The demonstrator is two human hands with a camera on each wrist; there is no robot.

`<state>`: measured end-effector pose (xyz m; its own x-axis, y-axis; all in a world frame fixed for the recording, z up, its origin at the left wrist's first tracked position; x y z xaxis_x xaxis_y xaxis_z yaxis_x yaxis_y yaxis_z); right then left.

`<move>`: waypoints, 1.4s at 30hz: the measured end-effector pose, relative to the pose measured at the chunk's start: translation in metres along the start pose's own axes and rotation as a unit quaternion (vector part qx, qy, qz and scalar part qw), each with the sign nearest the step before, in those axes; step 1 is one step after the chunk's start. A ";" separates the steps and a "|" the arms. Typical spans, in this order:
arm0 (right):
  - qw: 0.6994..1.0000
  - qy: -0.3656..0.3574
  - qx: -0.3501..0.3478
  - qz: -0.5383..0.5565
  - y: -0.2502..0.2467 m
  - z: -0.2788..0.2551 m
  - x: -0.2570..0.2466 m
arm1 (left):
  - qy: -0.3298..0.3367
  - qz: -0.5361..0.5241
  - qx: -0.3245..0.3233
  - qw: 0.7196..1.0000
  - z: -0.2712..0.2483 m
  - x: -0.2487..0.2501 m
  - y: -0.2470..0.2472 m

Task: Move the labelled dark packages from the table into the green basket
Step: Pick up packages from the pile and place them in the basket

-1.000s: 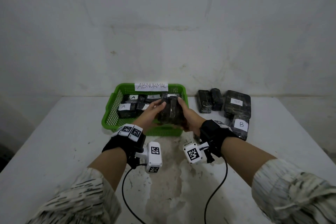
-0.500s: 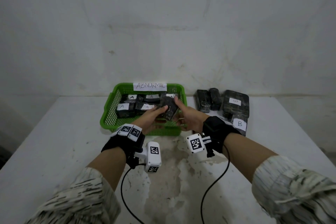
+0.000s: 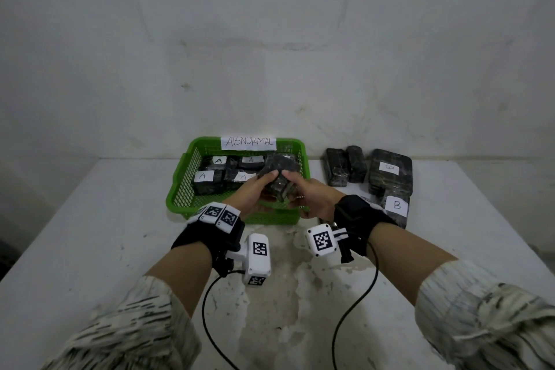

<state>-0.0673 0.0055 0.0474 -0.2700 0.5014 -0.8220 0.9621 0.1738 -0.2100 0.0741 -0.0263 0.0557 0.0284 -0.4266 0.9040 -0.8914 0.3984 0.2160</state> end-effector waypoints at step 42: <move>0.977 -0.113 0.153 0.099 0.001 0.019 0.002 | -0.033 -0.058 0.087 0.994 0.008 -0.003 -0.022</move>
<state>-0.0667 -0.0093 0.0352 -0.0958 0.2943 -0.9509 0.9701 -0.1863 -0.1554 0.0904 -0.0404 0.0447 0.1108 -0.5164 0.8491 -0.9485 0.2002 0.2455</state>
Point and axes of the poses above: each hand's wrist, its own z-axis towards the middle knuckle, its own y-axis out of the palm, x = y × z, the point moved 3 cm from there along z, towards the middle knuckle, and after that the axes turned 11 degrees about -z, right-handed, at the moved point
